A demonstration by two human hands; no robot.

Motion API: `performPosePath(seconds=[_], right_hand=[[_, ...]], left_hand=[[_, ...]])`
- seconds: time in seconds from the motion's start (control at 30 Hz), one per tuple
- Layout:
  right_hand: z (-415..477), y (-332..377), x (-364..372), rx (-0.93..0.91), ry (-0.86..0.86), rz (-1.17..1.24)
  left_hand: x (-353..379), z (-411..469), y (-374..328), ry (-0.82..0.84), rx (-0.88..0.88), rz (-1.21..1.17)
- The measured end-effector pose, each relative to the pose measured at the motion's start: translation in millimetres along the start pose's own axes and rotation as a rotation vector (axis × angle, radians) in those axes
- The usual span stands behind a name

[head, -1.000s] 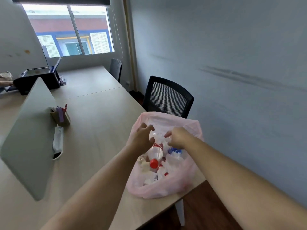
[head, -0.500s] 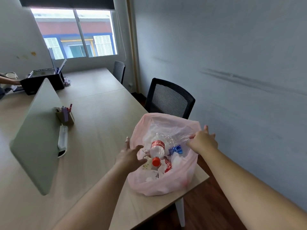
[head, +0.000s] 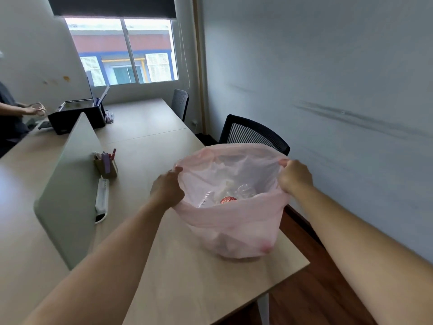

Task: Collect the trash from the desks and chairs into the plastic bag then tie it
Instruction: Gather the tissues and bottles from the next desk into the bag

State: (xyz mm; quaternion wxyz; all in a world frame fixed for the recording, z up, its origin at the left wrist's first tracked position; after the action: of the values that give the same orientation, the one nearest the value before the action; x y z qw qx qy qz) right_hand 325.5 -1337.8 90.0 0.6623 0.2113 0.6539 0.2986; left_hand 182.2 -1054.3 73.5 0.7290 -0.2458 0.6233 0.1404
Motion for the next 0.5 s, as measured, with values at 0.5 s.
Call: performPosePath(seconds=[0.5], right_hand=[[77.8,141.0,108.5,-0.119,0.153,0.102]], left_hand=[[-40.3,97.5,112.9,-0.073,-0.141,-0.096]])
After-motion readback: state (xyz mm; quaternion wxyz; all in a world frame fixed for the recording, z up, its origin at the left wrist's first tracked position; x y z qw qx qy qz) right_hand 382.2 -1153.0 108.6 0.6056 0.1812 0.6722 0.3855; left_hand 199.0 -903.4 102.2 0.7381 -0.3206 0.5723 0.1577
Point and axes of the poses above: each hand's wrist, its own z-axis towards the middle knuckle, its own x-axis out of the palm, y = z × x, the point moved 6 cm from there along z, towards the middle knuckle, and after that the axes turned 9 degrees about z, right-handed, at the moved point
